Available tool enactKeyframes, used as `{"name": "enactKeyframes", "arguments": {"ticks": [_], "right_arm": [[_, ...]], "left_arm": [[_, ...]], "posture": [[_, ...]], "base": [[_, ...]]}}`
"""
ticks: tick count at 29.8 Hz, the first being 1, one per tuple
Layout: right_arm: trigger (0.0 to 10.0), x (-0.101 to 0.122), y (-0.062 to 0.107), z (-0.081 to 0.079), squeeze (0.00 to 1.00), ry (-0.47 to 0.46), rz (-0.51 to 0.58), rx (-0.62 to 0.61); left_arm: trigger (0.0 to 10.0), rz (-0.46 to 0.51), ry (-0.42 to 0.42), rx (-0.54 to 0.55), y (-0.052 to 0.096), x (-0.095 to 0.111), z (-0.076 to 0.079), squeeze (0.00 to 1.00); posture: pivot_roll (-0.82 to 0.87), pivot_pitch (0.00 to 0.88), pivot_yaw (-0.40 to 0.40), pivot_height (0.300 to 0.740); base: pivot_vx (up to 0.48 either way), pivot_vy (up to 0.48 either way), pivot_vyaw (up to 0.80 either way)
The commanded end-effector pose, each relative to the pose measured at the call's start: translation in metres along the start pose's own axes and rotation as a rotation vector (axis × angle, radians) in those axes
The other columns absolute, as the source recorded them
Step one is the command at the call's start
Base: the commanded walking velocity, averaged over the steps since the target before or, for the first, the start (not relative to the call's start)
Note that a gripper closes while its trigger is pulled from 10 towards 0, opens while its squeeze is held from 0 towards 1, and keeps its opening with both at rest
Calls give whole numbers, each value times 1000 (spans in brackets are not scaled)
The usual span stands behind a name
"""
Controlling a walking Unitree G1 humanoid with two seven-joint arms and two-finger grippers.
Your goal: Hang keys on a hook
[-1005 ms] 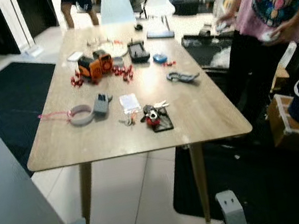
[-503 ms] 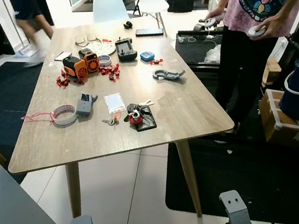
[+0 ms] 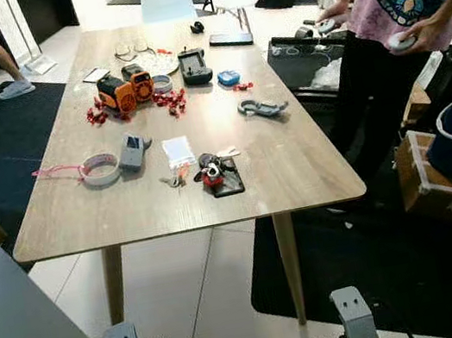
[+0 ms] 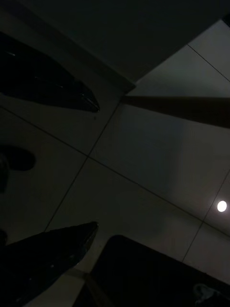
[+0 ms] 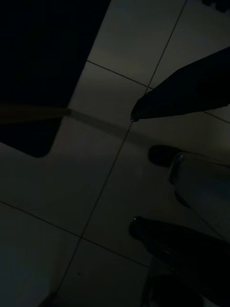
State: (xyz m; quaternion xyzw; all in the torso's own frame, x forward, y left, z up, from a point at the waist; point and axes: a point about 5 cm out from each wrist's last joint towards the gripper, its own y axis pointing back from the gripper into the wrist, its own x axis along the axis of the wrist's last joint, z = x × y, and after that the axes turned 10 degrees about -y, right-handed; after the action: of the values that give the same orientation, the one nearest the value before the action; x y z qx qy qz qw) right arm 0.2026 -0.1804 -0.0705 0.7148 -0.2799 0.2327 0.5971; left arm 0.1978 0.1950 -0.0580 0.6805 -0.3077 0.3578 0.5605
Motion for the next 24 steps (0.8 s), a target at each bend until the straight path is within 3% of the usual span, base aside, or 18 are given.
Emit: {"name": "enactKeyframes", "arguments": {"ticks": [1, 24], "right_arm": [[10000, -4, 1, 1, 0, -7, -11, -5], [10000, -3, 1, 2, 0, 2, -11, -3]], "left_arm": [[10000, -21, 6, 8, 2, -5, -5, 0], [10000, -31, 27, 31, 2, -7, -9, 0]], "posture": [[79, 42, -44, 740], [80, 30, -50, 740]], "base": [[274, 0, 0], [291, 0, 0]]}}
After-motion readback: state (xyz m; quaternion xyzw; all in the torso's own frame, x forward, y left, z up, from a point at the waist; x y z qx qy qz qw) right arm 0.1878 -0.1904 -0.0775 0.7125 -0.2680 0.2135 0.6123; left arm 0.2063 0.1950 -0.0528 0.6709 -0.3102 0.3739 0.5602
